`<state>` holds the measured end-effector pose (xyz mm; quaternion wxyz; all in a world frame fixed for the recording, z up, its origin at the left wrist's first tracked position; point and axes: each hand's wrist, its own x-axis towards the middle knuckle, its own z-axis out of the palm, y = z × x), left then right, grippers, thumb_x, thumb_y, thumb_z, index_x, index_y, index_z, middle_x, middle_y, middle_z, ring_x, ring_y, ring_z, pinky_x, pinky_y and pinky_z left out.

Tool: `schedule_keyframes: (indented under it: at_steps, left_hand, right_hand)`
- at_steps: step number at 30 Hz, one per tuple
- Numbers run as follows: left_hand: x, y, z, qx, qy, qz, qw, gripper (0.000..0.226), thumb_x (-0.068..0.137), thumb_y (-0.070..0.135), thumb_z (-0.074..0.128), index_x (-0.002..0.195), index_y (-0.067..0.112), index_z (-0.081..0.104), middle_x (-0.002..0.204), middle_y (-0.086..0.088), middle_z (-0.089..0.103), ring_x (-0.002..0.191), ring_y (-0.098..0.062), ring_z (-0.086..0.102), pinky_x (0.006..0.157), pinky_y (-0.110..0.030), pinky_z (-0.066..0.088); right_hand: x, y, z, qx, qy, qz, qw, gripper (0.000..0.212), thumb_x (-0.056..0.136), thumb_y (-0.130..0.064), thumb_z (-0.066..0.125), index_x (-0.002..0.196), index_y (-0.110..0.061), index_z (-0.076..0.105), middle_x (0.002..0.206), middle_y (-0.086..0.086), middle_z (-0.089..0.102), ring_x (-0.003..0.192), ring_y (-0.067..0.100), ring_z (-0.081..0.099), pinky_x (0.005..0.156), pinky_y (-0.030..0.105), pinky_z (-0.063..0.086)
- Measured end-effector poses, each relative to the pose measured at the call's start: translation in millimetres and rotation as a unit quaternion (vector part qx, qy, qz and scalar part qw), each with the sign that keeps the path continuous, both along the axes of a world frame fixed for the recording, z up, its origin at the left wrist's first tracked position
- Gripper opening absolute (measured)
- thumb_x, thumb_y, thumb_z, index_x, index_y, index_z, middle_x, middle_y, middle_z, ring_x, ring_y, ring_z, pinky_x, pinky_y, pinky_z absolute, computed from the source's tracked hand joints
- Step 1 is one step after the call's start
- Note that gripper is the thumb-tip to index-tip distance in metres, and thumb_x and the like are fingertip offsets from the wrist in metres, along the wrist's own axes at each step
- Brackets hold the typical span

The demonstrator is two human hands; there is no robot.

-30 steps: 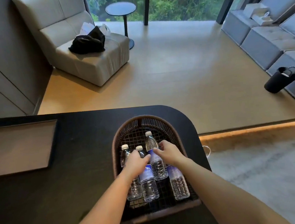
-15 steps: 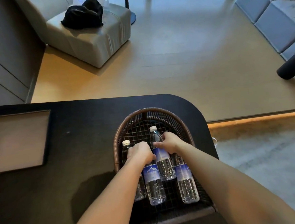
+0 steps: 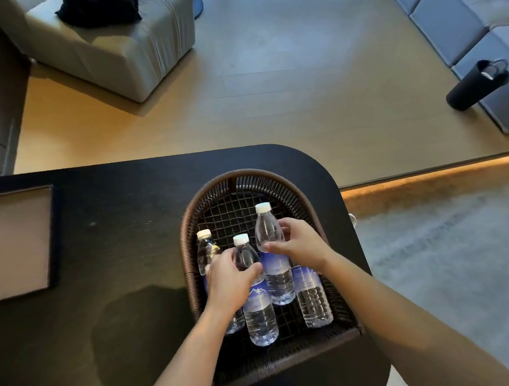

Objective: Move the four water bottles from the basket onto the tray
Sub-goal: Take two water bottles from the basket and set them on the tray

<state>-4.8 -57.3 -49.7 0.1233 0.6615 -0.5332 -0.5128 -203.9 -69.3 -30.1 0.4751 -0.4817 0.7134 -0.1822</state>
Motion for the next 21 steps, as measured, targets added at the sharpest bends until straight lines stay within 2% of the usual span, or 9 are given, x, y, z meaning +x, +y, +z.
schedule_keyframes:
  at_steps: [3,6,8,9,12,15,17,19,21]
  left_hand:
    - [11.1,16.5,14.4,0.005,0.097,0.009,0.995,0.049,0.078,0.038,0.083,0.12,0.038,0.06,0.121,0.006,0.066,0.105,-0.008,0.069,0.092,-0.037,0.059]
    - [23.5,27.2,24.3,0.002,0.136,-0.011,0.991,0.054,0.087,0.024,0.08,0.134,0.033,0.054,0.117,0.015,0.067,0.101,0.004,0.069,0.079,-0.016,0.055]
    - [31.6,32.2,28.2,-0.016,0.144,-0.023,0.989,0.057,0.088,0.02,0.079,0.138,0.031,0.054,0.112,0.017,0.069,0.1,0.017,0.064,0.075,-0.008,0.054]
    - [34.6,34.1,31.0,-0.028,0.145,-0.025,0.989,0.058,0.087,0.019,0.08,0.138,0.029,0.055,0.111,0.016,0.071,0.101,0.017,0.064,0.077,-0.009,0.055]
    - [39.5,40.3,37.2,-0.058,0.15,-0.018,0.987,0.054,0.081,0.019,0.085,0.131,0.025,0.063,0.108,0.014,0.076,0.101,0.008,0.07,0.084,-0.022,0.061]
    - [43.6,50.6,43.3,-0.11,0.149,-0.027,0.982,0.05,0.077,0.023,0.089,0.124,0.021,0.071,0.107,0.012,0.078,0.1,0.0,0.073,0.084,-0.032,0.064]
    - [48.6,58.0,50.1,-0.155,0.149,-0.046,0.976,0.051,0.076,0.027,0.09,0.123,0.018,0.072,0.11,0.01,0.078,0.101,-0.006,0.074,0.083,-0.037,0.064]
    - [56.0,65.4,61.4,-0.203,0.141,-0.054,0.968,0.055,0.075,0.029,0.09,0.125,0.016,0.072,0.113,0.008,0.077,0.104,-0.007,0.074,0.084,-0.036,0.064]
    - [65.4,73.2,77.1,-0.235,0.141,-0.045,0.961,0.058,0.075,0.031,0.09,0.127,0.015,0.071,0.115,0.006,0.077,0.106,-0.007,0.073,0.087,-0.034,0.063]
  right_hand:
    - [-0.4,30.9,14.6,-0.026,-0.002,-0.023,0.999,0.052,0.077,-0.028,0.092,0.119,-0.021,0.062,0.111,-0.003,0.074,0.101,0.01,0.072,0.091,0.037,0.061]
    - [4.4,57.3,22.2,-0.042,-0.005,-0.037,0.998,0.053,0.081,-0.024,0.09,0.122,-0.026,0.056,0.114,-0.01,0.072,0.105,0.004,0.071,0.093,0.027,0.059]
    - [10.2,69.7,25.4,-0.053,0.002,-0.056,0.997,0.057,0.08,-0.025,0.091,0.125,-0.027,0.055,0.115,-0.014,0.072,0.107,-0.001,0.069,0.093,0.024,0.057]
    - [14.5,75.5,27.8,-0.062,0.003,-0.062,0.996,0.06,0.081,-0.025,0.09,0.129,-0.028,0.054,0.116,-0.017,0.071,0.109,-0.003,0.068,0.093,0.022,0.057]
    - [29.2,91.8,33.6,-0.092,0.0,-0.075,0.993,0.069,0.085,-0.019,0.087,0.14,-0.038,0.05,0.122,-0.032,0.065,0.117,-0.013,0.062,0.092,0.007,0.051]
    - [42.4,108.8,42.2,-0.13,0.021,-0.077,0.988,0.068,0.085,-0.012,0.086,0.127,-0.051,0.051,0.11,-0.047,0.064,0.113,-0.017,0.061,0.088,0.001,0.046]
    - [49.7,120.8,50.4,-0.159,0.036,-0.09,0.983,0.069,0.083,-0.012,0.088,0.127,-0.051,0.051,0.112,-0.043,0.065,0.115,-0.016,0.061,0.091,0.001,0.046]
    - [56.9,132.5,62.4,-0.189,0.045,-0.095,0.976,0.07,0.082,-0.017,0.089,0.134,-0.046,0.051,0.121,-0.037,0.063,0.119,-0.014,0.059,0.096,0.003,0.045]
    - [65.1,144.0,76.6,-0.214,0.063,-0.09,0.971,0.073,0.082,-0.022,0.09,0.138,-0.043,0.049,0.124,-0.039,0.057,0.118,-0.019,0.055,0.097,0.0,0.042]
